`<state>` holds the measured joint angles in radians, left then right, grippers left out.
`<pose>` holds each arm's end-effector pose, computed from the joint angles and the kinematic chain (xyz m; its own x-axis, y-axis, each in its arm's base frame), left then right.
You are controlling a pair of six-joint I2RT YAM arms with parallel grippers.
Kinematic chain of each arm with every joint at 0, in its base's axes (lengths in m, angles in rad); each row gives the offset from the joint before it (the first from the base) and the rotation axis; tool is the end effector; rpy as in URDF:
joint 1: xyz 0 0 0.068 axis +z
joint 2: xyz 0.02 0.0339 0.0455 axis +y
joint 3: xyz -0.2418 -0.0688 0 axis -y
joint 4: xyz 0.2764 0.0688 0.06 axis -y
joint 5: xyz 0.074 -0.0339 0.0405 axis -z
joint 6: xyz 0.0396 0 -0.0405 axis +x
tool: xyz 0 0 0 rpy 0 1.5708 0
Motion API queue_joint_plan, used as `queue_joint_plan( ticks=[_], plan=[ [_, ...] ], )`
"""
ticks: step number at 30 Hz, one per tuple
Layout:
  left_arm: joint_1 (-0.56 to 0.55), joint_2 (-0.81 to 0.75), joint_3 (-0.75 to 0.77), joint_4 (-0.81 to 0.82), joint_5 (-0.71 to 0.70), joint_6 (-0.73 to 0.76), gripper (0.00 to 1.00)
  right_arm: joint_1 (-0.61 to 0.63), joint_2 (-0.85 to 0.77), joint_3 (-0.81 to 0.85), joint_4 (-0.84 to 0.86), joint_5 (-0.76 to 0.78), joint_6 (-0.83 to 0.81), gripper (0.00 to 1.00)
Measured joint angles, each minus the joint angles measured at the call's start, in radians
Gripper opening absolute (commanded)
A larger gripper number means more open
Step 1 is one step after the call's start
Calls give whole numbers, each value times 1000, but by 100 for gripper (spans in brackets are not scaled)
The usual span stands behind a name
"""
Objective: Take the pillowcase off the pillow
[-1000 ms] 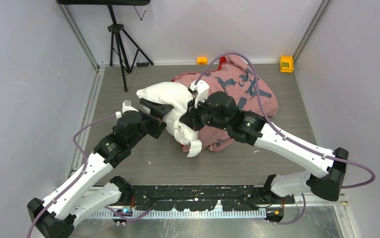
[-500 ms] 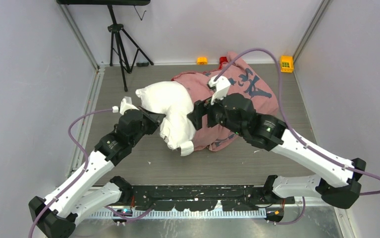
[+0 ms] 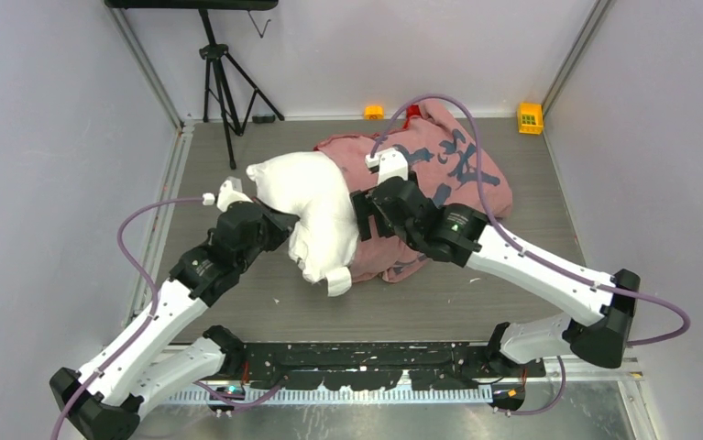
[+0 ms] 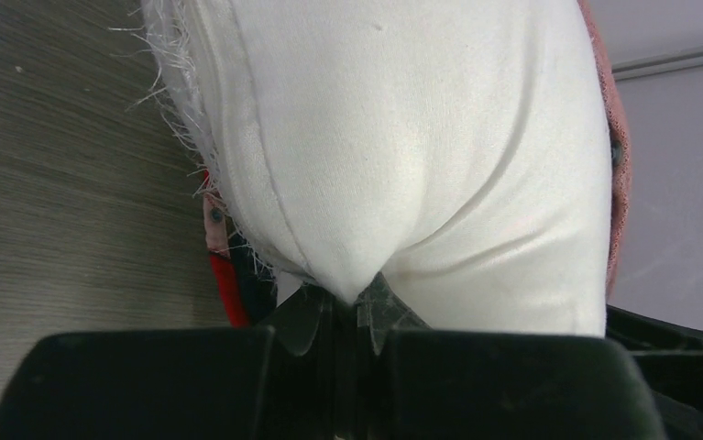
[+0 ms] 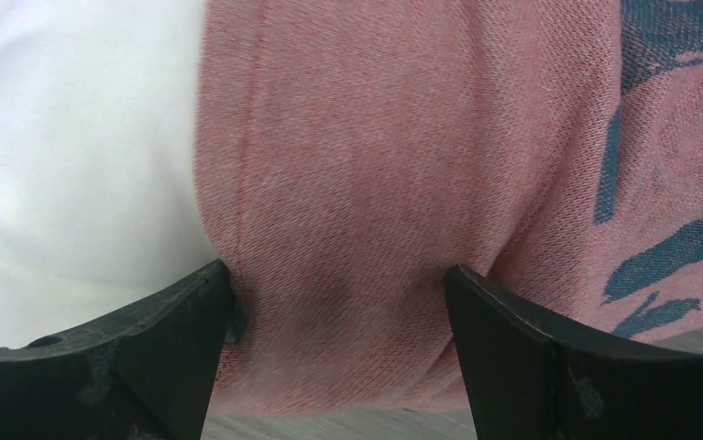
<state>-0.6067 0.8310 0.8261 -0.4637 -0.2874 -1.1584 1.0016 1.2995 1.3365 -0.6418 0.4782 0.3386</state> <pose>0.1983 -0.1240 0.3002 -0.4593 -0.7507 -0.4749 -0.2041 0.6095 -0.7661 0.1873 0.2589 0.3546 -0.4697 -0.1869 -0.8628 -0.4112 0.9112 0.0264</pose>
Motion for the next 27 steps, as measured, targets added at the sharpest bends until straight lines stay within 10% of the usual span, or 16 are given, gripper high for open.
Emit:
queue_joint_plan(
  ticks=[14, 27],
  plan=[
    [126, -140, 42, -283, -189, 69, 0, -416, 42, -210, 70, 66, 45, 88],
    [183, -136, 56, -295, -171, 217, 0, -431, -60, -218, 79, 4, 42, 78]
  ],
)
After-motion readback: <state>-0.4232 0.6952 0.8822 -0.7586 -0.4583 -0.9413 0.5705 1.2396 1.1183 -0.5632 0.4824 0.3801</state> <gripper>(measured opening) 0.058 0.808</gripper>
